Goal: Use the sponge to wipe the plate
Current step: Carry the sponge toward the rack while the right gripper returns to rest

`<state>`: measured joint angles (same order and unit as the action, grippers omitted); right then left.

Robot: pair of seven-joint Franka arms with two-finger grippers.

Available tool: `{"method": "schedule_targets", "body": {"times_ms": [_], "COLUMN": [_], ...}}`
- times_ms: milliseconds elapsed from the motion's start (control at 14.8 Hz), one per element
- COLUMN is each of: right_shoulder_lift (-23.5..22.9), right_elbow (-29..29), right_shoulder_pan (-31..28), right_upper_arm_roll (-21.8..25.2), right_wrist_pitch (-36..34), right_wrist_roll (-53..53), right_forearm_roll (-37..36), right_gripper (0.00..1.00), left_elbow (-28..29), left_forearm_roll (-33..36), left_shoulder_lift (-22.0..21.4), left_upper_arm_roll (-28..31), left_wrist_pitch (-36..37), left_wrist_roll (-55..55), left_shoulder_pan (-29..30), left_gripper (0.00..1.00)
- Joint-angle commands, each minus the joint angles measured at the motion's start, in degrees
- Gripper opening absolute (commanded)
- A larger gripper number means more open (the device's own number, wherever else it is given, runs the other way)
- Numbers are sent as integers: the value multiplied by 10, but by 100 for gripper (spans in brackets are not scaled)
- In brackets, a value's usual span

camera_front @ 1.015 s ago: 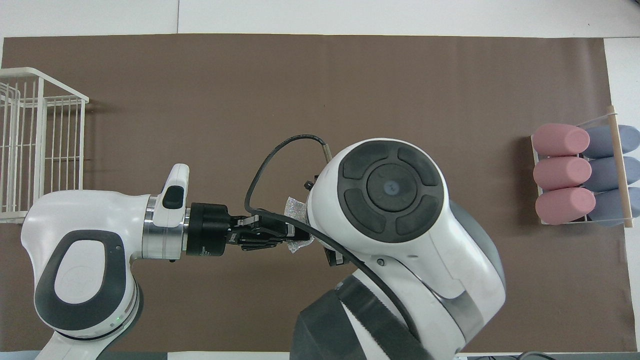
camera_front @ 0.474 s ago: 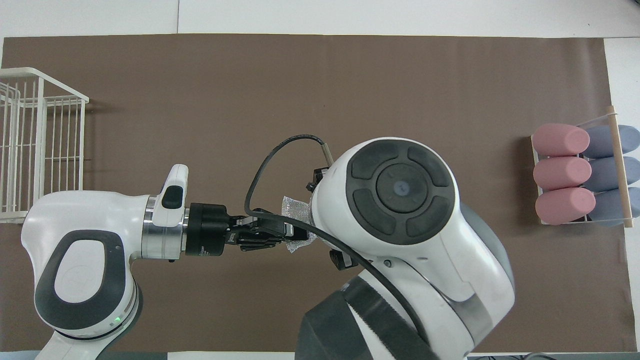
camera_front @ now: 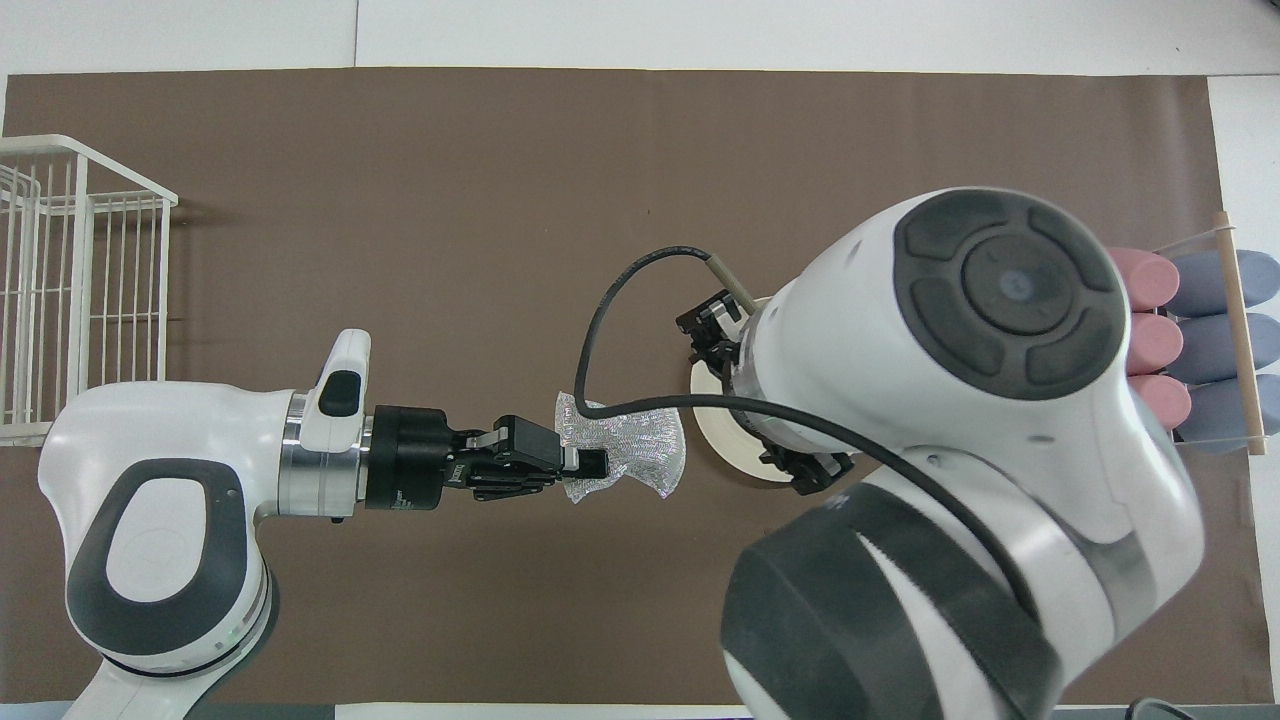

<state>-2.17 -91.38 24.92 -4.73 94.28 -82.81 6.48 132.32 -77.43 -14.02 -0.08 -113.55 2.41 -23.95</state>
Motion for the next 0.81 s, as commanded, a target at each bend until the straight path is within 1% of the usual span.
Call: {"method": "schedule_targets", "body": {"times_ms": [0,135,271,406,474,541,609,744], "right_shoulder_lift": [19,19,19,20,22,24,24,23], "right_elbow": [-19,-19,-19,-29,-41,-46,-49,-48], "right_shoulder_pan": [-42,-72,-111,-160,-184,-206,-225,-248], "right_upper_arm_roll": [-5,-4,-4,-5,-5,-5,-5,-5], "right_wrist_pitch": [-26,-37,-38,-37,-27,-19,-13,-12], "right_wrist_roll": [146,240,336,472,556,612,663,732], "right_forearm_roll": [-10,-10,-10,-10,-10,-10,-10,-10], "right_gripper": [100,100,100,100,100,100,100,100], "left_elbow": [10,4,-7,-22,-40,-57,-79,-127], "left_forearm_roll": [53,103,173,246,291,332,375,466], "left_shoulder_lift": [-11,-11,-10,-7,-2,2,12,34], "left_upper_arm_roll": [2,3,3,3,3,3,3,3], "left_wrist_pitch": [-1,11,20,48,73,91,111,139], "left_wrist_roll": [-15,-25,-36,-40,-40,-42,-44,-67], "left_shoulder_pan": [35,66,96,142,169,193,213,238], "left_gripper": [0,0,0,0,0,0,0,0]}}
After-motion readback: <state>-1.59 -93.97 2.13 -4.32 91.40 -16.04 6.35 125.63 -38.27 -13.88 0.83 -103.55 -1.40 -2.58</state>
